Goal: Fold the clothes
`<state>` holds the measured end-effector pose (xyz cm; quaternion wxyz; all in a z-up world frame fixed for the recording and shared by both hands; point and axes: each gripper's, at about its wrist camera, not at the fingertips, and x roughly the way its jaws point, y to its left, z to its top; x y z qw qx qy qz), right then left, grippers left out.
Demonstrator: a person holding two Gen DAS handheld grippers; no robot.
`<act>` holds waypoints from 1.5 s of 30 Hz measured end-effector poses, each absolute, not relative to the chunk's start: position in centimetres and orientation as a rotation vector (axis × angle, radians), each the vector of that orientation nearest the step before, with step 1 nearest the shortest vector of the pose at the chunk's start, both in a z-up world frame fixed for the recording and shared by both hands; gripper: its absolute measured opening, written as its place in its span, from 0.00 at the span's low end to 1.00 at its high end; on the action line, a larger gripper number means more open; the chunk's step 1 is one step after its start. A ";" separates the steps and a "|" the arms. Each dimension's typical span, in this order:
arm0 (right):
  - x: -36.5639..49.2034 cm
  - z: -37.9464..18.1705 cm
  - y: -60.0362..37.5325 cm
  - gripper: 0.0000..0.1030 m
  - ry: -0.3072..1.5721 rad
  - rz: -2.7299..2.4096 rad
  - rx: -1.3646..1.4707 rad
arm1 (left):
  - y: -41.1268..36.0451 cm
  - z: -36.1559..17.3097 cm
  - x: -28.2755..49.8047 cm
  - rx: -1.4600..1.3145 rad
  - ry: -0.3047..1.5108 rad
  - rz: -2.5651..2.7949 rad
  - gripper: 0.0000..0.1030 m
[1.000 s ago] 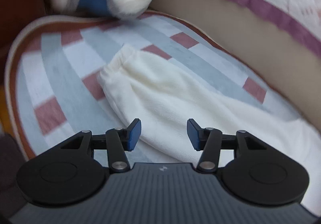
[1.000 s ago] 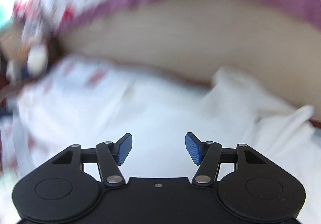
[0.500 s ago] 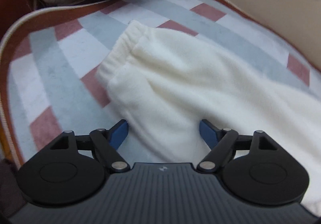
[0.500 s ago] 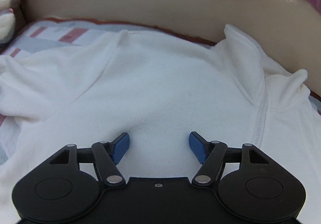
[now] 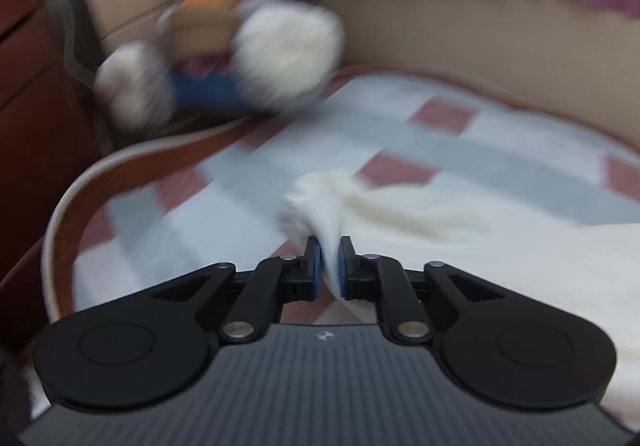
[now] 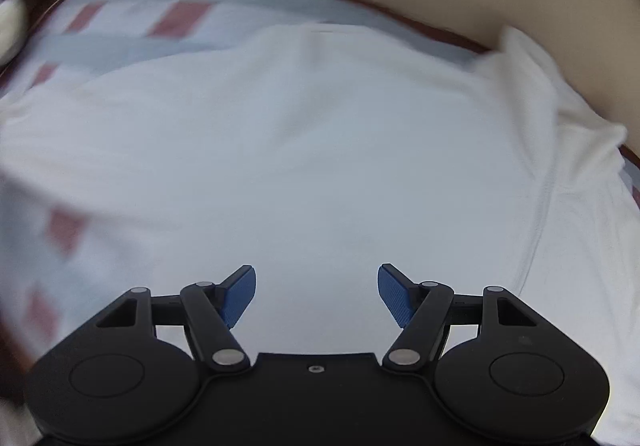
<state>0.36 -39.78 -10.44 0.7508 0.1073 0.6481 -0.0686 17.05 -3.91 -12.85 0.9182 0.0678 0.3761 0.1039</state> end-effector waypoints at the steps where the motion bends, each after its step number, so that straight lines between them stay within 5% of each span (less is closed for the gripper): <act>1: 0.4 -9.0 -38.6 0.71 1.470 -0.116 0.206 | -3.6 -12.9 17.2 0.129 0.799 0.247 0.23; 6: -1.7 -3.6 -34.4 0.72 1.638 0.084 -0.026 | -3.9 -10.7 15.4 0.207 0.803 0.261 0.33; 16: -18.5 -6.7 -48.0 0.75 1.372 -0.122 0.728 | -4.9 -6.1 7.1 -0.021 0.943 -0.097 0.55; 25: -39.4 -7.3 -50.9 0.75 0.968 -0.326 0.850 | -10.0 -3.5 -9.1 0.038 0.992 -0.753 0.49; 32: -49.5 -9.7 -49.0 0.75 0.981 -0.408 0.850 | -11.0 -1.8 -17.9 0.313 1.001 -1.076 0.46; 37: -52.7 -12.6 -46.9 0.75 1.033 -0.363 0.864 | -12.3 -5.1 -19.1 0.518 1.101 -1.041 0.47; 43: -52.6 -16.5 -46.4 0.74 1.034 -0.366 0.817 | -14.3 -5.2 -21.4 0.691 1.028 -1.074 0.65; 44: -52.4 -16.7 -46.4 0.62 1.021 -0.344 0.828 | -14.7 -5.4 -21.3 0.702 1.040 -1.053 0.65; 45: -52.2 -16.5 -46.2 0.17 1.010 -0.312 0.829 | -14.8 -5.5 -21.2 0.704 1.046 -1.033 0.65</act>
